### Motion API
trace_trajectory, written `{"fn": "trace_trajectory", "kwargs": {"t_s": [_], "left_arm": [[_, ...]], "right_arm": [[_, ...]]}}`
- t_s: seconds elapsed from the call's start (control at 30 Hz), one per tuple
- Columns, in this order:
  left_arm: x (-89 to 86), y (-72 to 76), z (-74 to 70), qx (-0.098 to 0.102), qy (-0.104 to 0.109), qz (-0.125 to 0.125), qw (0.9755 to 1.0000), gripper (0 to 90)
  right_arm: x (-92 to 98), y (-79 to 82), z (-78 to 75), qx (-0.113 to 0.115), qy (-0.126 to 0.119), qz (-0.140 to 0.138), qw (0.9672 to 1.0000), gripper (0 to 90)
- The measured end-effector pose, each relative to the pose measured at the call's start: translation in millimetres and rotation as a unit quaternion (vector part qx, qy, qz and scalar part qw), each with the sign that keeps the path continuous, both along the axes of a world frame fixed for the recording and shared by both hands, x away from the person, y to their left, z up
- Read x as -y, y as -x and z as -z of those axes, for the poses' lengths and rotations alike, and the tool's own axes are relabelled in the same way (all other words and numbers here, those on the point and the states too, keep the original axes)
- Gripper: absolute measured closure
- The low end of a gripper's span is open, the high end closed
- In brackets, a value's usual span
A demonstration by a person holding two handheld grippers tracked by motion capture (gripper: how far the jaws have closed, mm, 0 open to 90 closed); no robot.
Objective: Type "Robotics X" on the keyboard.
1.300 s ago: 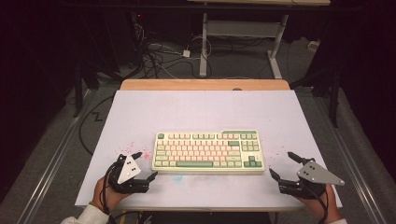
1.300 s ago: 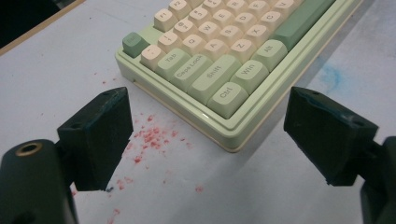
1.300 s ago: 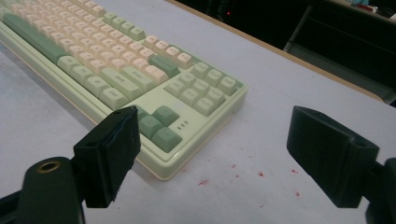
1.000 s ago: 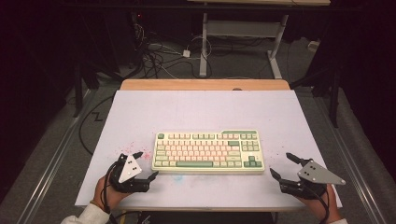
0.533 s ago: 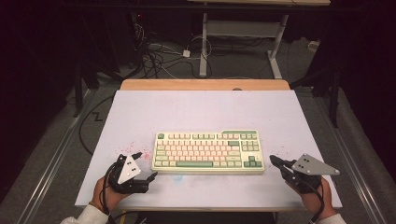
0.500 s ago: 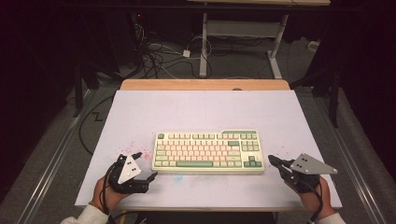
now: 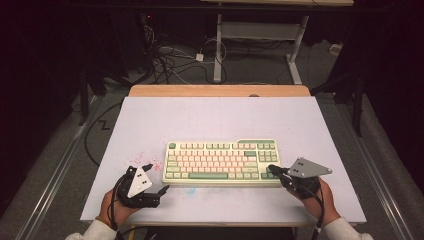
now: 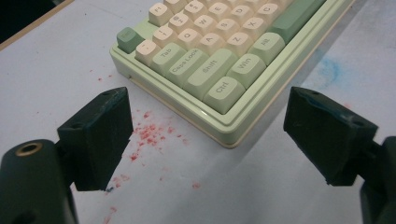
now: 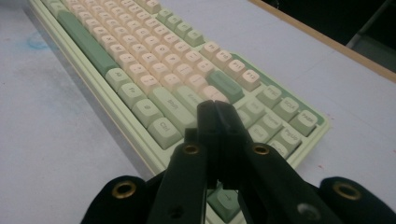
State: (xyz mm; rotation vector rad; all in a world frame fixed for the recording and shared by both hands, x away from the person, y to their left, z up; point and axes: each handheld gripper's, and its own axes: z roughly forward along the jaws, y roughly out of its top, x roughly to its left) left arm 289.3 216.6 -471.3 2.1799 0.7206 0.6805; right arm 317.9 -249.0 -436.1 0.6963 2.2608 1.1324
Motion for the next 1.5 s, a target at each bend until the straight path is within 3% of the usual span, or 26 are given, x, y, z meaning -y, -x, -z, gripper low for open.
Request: {"fn": "trace_trajectory", "kwargs": {"t_s": [0.4,0.73,1.5], "left_arm": [[1.8,-1.6,-0.9,-0.001,0.0,0.003,1.0,15.3],[8.1,-11.6,-6.4,0.002,0.002,0.008,1.0,15.2],[30.7,-38.8,-22.8,-0.03,0.019,0.029,0.9989,16.2]], "right_arm": [[-13.3,-7.8,1.8,-0.006,0.011,-0.008,0.9999,90.0],[-20.6,-11.7,1.4,-0.009,0.016,-0.012,0.9998,90.0],[-46.0,-27.0,12.1,-0.046,0.052,-0.018,0.9975,90.0]]}}
